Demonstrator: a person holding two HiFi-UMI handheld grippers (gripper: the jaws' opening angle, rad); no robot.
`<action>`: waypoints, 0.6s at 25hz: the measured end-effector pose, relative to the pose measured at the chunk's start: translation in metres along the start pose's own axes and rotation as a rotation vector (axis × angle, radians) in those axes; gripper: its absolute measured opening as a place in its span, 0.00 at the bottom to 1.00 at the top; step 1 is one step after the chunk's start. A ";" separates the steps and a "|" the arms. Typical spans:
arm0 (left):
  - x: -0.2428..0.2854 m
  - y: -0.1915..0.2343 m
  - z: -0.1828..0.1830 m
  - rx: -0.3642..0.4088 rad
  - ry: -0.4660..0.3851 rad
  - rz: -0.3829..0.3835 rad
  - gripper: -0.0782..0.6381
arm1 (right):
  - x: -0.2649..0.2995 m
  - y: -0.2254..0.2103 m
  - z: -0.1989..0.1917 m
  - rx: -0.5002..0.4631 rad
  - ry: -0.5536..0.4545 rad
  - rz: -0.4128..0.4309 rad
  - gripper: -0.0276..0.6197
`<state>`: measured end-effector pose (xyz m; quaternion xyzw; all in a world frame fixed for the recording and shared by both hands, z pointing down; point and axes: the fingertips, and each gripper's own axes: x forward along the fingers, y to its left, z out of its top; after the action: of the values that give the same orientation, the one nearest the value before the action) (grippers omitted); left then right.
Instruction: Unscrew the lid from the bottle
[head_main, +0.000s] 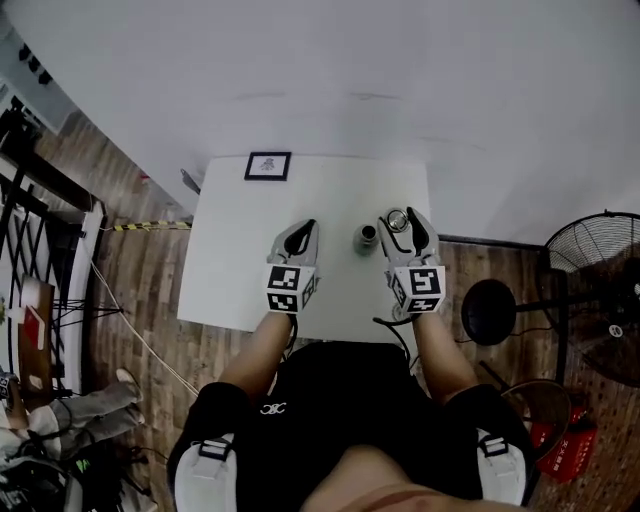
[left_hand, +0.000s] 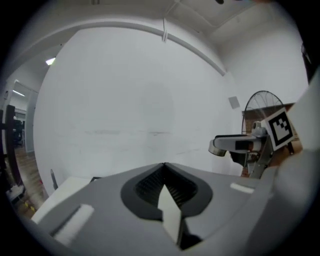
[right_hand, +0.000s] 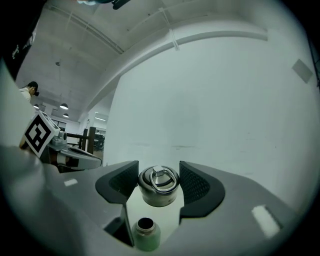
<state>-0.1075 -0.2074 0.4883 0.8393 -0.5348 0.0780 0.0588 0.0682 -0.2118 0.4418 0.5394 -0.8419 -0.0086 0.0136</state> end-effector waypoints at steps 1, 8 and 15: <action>-0.005 0.003 0.007 -0.003 -0.005 0.016 0.18 | 0.000 0.001 0.004 0.004 -0.005 -0.003 0.45; -0.017 0.006 0.021 0.014 -0.039 0.032 0.19 | 0.010 0.010 0.009 0.009 -0.001 0.000 0.45; -0.023 0.004 0.031 0.032 -0.071 0.047 0.18 | 0.009 0.012 0.012 0.011 -0.007 0.001 0.45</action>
<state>-0.1184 -0.1947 0.4538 0.8296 -0.5549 0.0580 0.0243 0.0526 -0.2152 0.4308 0.5391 -0.8422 -0.0058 0.0077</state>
